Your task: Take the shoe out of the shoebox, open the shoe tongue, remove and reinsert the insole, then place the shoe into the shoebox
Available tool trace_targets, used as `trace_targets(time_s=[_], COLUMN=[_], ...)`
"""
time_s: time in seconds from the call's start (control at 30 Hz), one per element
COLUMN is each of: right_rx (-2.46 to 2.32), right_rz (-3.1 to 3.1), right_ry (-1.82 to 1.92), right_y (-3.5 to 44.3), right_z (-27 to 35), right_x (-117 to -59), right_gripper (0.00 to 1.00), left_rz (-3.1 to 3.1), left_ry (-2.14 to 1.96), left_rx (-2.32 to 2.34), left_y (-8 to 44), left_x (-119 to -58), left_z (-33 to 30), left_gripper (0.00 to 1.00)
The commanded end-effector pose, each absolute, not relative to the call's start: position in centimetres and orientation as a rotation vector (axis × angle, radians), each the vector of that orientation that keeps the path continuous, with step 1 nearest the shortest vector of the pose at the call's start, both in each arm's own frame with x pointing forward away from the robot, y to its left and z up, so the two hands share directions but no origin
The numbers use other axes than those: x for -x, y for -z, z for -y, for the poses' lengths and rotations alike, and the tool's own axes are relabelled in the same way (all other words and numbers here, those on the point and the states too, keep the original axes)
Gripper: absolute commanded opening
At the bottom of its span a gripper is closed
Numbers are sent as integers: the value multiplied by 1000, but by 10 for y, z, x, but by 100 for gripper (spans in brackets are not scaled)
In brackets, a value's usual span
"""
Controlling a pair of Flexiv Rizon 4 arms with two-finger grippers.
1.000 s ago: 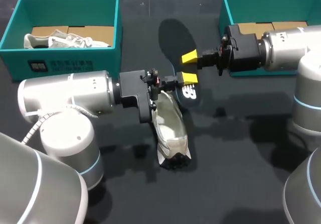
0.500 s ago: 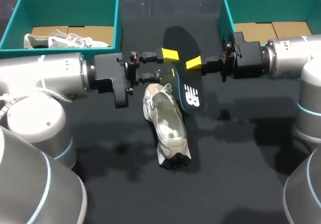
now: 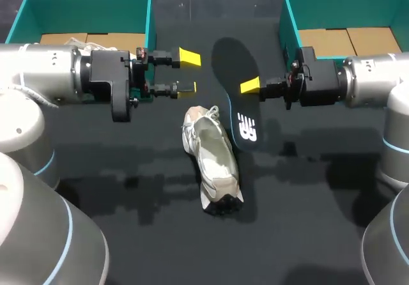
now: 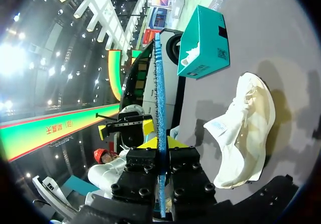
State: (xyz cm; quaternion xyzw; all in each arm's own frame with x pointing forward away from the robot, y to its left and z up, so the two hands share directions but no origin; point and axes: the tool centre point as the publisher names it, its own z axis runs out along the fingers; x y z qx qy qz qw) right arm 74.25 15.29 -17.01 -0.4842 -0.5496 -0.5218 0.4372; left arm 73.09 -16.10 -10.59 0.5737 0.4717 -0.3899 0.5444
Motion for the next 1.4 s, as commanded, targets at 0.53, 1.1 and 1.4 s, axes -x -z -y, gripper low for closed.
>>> trace_targets(time_s=[0.53,1.1,1.4], right_rx=[1219,1219,1219], right_rz=[1363,1363,1363], right_ry=[1302,1302,1302], right_y=[174,174,174], right_z=[-145,-145,-145], right_x=[-741,-741,-741], right_gripper=[0,0,0], left_rz=[-1633,-2092,-2201], left_ry=[692,525,321], left_rx=[-1807,-1867,-1893], left_y=[89,52,51], left_x=[-756,-795,-798], left_z=[124,172,186], left_gripper=[100,100,100])
